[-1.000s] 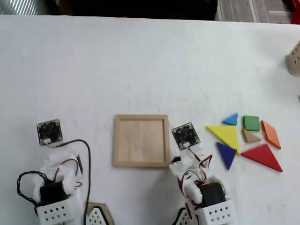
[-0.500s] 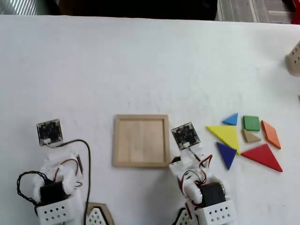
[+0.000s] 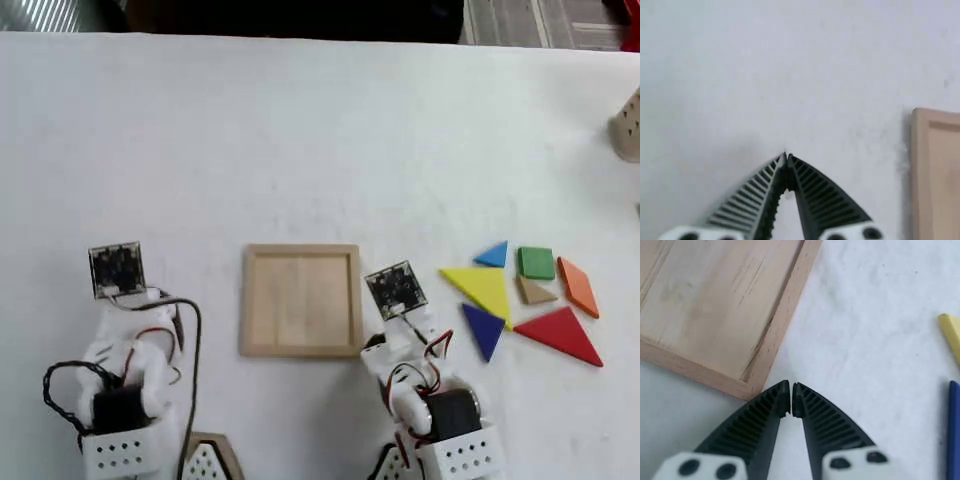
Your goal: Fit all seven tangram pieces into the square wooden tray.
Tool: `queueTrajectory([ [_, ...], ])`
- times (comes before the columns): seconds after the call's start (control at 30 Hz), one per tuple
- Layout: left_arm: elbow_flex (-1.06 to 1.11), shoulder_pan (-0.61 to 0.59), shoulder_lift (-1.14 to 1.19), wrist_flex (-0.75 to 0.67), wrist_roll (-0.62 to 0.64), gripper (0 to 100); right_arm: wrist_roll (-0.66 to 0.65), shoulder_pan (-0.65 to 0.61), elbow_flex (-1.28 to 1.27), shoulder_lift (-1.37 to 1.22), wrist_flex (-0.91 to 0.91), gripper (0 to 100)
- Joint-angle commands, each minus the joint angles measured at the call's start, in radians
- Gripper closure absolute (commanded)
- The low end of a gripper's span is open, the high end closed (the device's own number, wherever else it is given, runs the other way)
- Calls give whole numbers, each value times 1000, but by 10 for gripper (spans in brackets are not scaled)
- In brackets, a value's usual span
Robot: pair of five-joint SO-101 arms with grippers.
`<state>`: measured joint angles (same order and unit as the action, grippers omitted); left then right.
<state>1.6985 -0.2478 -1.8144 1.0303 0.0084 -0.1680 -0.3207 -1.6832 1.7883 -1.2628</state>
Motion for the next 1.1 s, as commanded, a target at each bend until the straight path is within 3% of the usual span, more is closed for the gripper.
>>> queueTrajectory([
  [0.0, -8, 116, -15, -91, -5, 976, 8, 1, -6, 10, 10, 978],
  [0.17, -11, 263, -15, -89, -5, 976, 8, 13, -2, 12, 12, 978],
  [0.37, -8, 406, -15, -8, -11, 976, 8, 239, 81, 12, 54, 974],
  [0.47, -8, 424, -15, 25, -11, 976, 8, 325, 81, 12, 96, 974],
  [0.67, -8, 455, -15, 40, -11, 976, 9, 329, 31, 12, 116, 974],
  [0.87, -23, 398, -15, 75, -11, 967, 14, 335, 9, 12, 134, 978],
  [1.07, -48, 262, -15, 91, 8, 765, 6, 343, 35, 12, 125, 974],
])
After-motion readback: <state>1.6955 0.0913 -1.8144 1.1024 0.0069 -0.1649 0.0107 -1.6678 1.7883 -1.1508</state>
